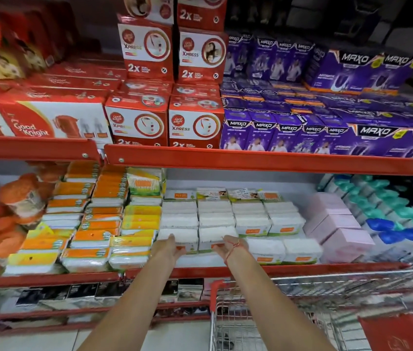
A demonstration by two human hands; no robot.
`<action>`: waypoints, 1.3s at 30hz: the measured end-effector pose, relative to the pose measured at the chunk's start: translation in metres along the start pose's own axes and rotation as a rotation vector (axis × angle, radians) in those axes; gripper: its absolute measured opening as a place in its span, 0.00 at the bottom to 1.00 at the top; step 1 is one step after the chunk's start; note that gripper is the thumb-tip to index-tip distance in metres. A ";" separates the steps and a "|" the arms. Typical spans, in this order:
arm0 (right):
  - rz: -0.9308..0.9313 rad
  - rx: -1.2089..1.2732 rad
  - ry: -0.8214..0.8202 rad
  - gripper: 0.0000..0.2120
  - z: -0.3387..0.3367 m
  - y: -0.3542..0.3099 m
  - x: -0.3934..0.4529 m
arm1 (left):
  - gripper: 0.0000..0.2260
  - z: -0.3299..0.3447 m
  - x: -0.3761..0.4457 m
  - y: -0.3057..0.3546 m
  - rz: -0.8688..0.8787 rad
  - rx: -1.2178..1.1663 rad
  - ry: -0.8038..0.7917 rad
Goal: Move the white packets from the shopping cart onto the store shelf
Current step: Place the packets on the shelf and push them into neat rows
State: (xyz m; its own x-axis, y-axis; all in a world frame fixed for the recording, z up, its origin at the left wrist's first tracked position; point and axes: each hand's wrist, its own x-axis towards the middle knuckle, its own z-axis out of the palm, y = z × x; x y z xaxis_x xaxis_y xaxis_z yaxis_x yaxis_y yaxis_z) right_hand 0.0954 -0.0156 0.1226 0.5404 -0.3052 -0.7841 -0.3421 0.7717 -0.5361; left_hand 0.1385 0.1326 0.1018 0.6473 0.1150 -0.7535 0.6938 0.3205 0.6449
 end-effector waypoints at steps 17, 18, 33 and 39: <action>0.016 -0.191 -0.004 0.22 -0.114 -0.043 0.003 | 0.28 0.072 -0.040 -0.073 -0.168 0.022 -0.296; 0.001 -0.188 0.026 0.21 -0.129 -0.055 0.002 | 0.29 0.086 -0.046 -0.081 -0.199 0.014 -0.325; -0.124 -0.164 0.064 0.08 -0.170 -0.142 0.042 | 0.23 0.169 -0.059 -0.095 -0.213 -0.097 -0.211; -0.150 -0.193 0.058 0.10 -0.156 -0.150 0.062 | 0.25 0.179 -0.051 -0.084 -0.200 -0.066 -0.202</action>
State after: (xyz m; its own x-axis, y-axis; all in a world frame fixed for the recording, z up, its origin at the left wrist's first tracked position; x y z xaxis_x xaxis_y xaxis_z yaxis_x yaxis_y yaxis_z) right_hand 0.0602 -0.2374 0.1056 0.5534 -0.4436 -0.7050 -0.4051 0.5962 -0.6931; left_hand 0.1038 -0.0682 0.1086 0.5542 -0.1440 -0.8198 0.7962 0.3789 0.4717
